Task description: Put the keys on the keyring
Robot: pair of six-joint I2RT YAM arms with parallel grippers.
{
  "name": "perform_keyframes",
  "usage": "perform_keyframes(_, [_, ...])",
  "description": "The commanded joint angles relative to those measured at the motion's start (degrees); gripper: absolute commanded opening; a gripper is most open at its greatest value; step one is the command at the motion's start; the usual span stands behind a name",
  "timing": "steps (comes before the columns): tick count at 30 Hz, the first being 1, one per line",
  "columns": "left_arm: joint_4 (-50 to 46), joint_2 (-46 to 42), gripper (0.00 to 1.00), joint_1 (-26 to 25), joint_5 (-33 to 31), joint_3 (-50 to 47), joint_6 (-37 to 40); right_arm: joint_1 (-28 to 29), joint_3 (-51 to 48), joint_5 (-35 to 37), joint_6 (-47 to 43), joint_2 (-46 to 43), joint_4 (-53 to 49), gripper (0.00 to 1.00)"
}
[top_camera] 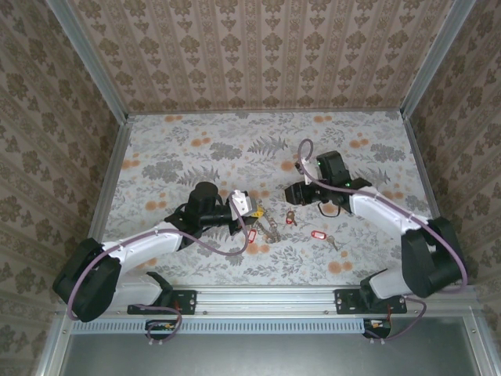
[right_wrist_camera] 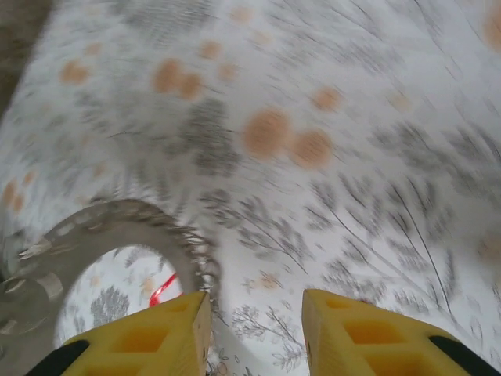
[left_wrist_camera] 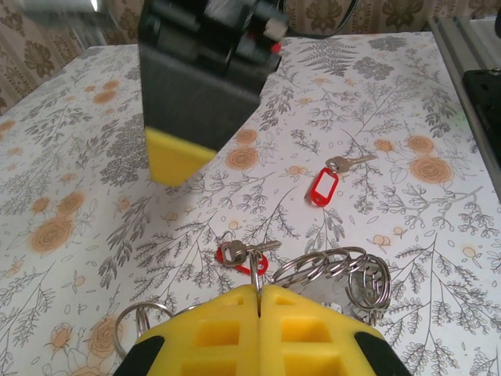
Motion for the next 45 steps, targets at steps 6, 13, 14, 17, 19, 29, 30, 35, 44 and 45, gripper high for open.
perform_keyframes(6, [1.3,0.7,0.00,0.0,4.4,1.1,0.2,0.8,-3.2,-20.7,-43.7,-4.7,3.2,0.33])
perform_keyframes(13, [2.1,0.6,0.00,0.0,5.3,1.1,0.0,2.5,1.1,-27.9,-54.7,-1.8,-2.8,0.30])
perform_keyframes(14, [2.4,0.6,0.00,0.1,5.3,1.1,-0.2,3.1,1.2,-27.3,-54.8,-1.6,-2.4,0.30])
perform_keyframes(17, [4.5,0.9,0.00,0.1,5.6,0.6,-1.1,3.9,2.2,-27.6,-56.6,-0.9,-4.6,0.30])
perform_keyframes(19, [5.3,1.1,0.00,0.1,5.9,0.4,-1.5,4.0,1.8,-27.7,-56.7,-0.8,-3.8,0.31])
perform_keyframes(29, [9.5,3.1,0.00,0.2,7.4,0.2,-3.5,4.9,-0.3,-25.6,-55.1,-0.1,1.9,0.27])
perform_keyframes(30, [9.6,3.2,0.00,0.2,7.5,0.3,-3.6,5.0,-0.3,-25.6,-55.1,-0.1,1.9,0.26])
perform_keyframes(35, [11.3,3.6,0.00,0.3,7.7,0.0,-4.6,5.0,-0.7,-25.4,-55.7,1.8,0.9,0.26])
perform_keyframes(44, [11.7,4.0,0.00,0.5,7.8,-0.2,-4.9,5.0,-2.3,-23.7,-54.9,1.7,2.8,0.20])
perform_keyframes(45, [11.7,4.0,0.00,0.5,7.8,-0.2,-5.0,5.0,-2.5,-23.3,-54.5,1.6,3.4,0.18])
